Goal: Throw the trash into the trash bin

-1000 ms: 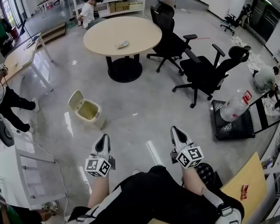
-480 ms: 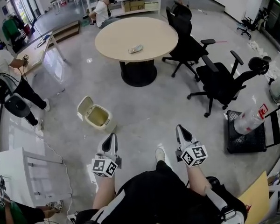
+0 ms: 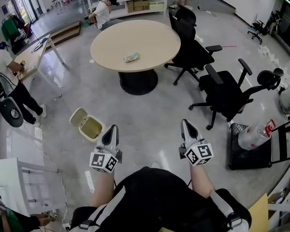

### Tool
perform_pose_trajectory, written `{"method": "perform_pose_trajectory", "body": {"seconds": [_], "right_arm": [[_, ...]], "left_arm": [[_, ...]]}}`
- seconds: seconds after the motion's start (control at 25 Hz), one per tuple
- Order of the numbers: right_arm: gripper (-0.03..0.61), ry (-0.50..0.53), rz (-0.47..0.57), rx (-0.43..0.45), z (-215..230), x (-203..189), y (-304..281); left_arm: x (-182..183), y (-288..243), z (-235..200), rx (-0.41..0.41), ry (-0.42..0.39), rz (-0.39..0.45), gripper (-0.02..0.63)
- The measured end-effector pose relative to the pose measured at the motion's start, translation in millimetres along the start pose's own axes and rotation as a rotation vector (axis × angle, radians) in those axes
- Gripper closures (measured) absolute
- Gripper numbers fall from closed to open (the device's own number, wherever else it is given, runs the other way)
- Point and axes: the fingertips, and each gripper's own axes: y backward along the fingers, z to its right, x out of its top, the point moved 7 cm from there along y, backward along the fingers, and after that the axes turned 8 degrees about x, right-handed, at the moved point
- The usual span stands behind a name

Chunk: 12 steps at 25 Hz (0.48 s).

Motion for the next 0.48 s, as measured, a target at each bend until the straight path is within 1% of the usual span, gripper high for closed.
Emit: {"method": "perform_pose_trajectory", "body": {"seconds": [0.12,0.28,0.36,0.48], "right_arm": [[0.572,-0.020,0.001,-0.024,37.4,0.9,0.5],[0.572,-0.025,-0.001,-0.062,79.5,5.3,2.7],[0.572,-0.048,-0.011,-0.084,94.2,2.0,2.1],[0.572,-0.076,-0.040,-0.108,106.9,-6.1,-3.9]], "left_arm": [[-13.6,-35.4,13.1,-0.001,0.025,-0.014,0.612],[-19.1,-72.9,28.1,-0.018,0.044,-0.030,0.612],[-21.7,-83.6,31.8,-0.026,0.037,-0.049,0.612],[-25.5,-94.9,26.4,-0.009,0.033,-0.070,0.612]]}}
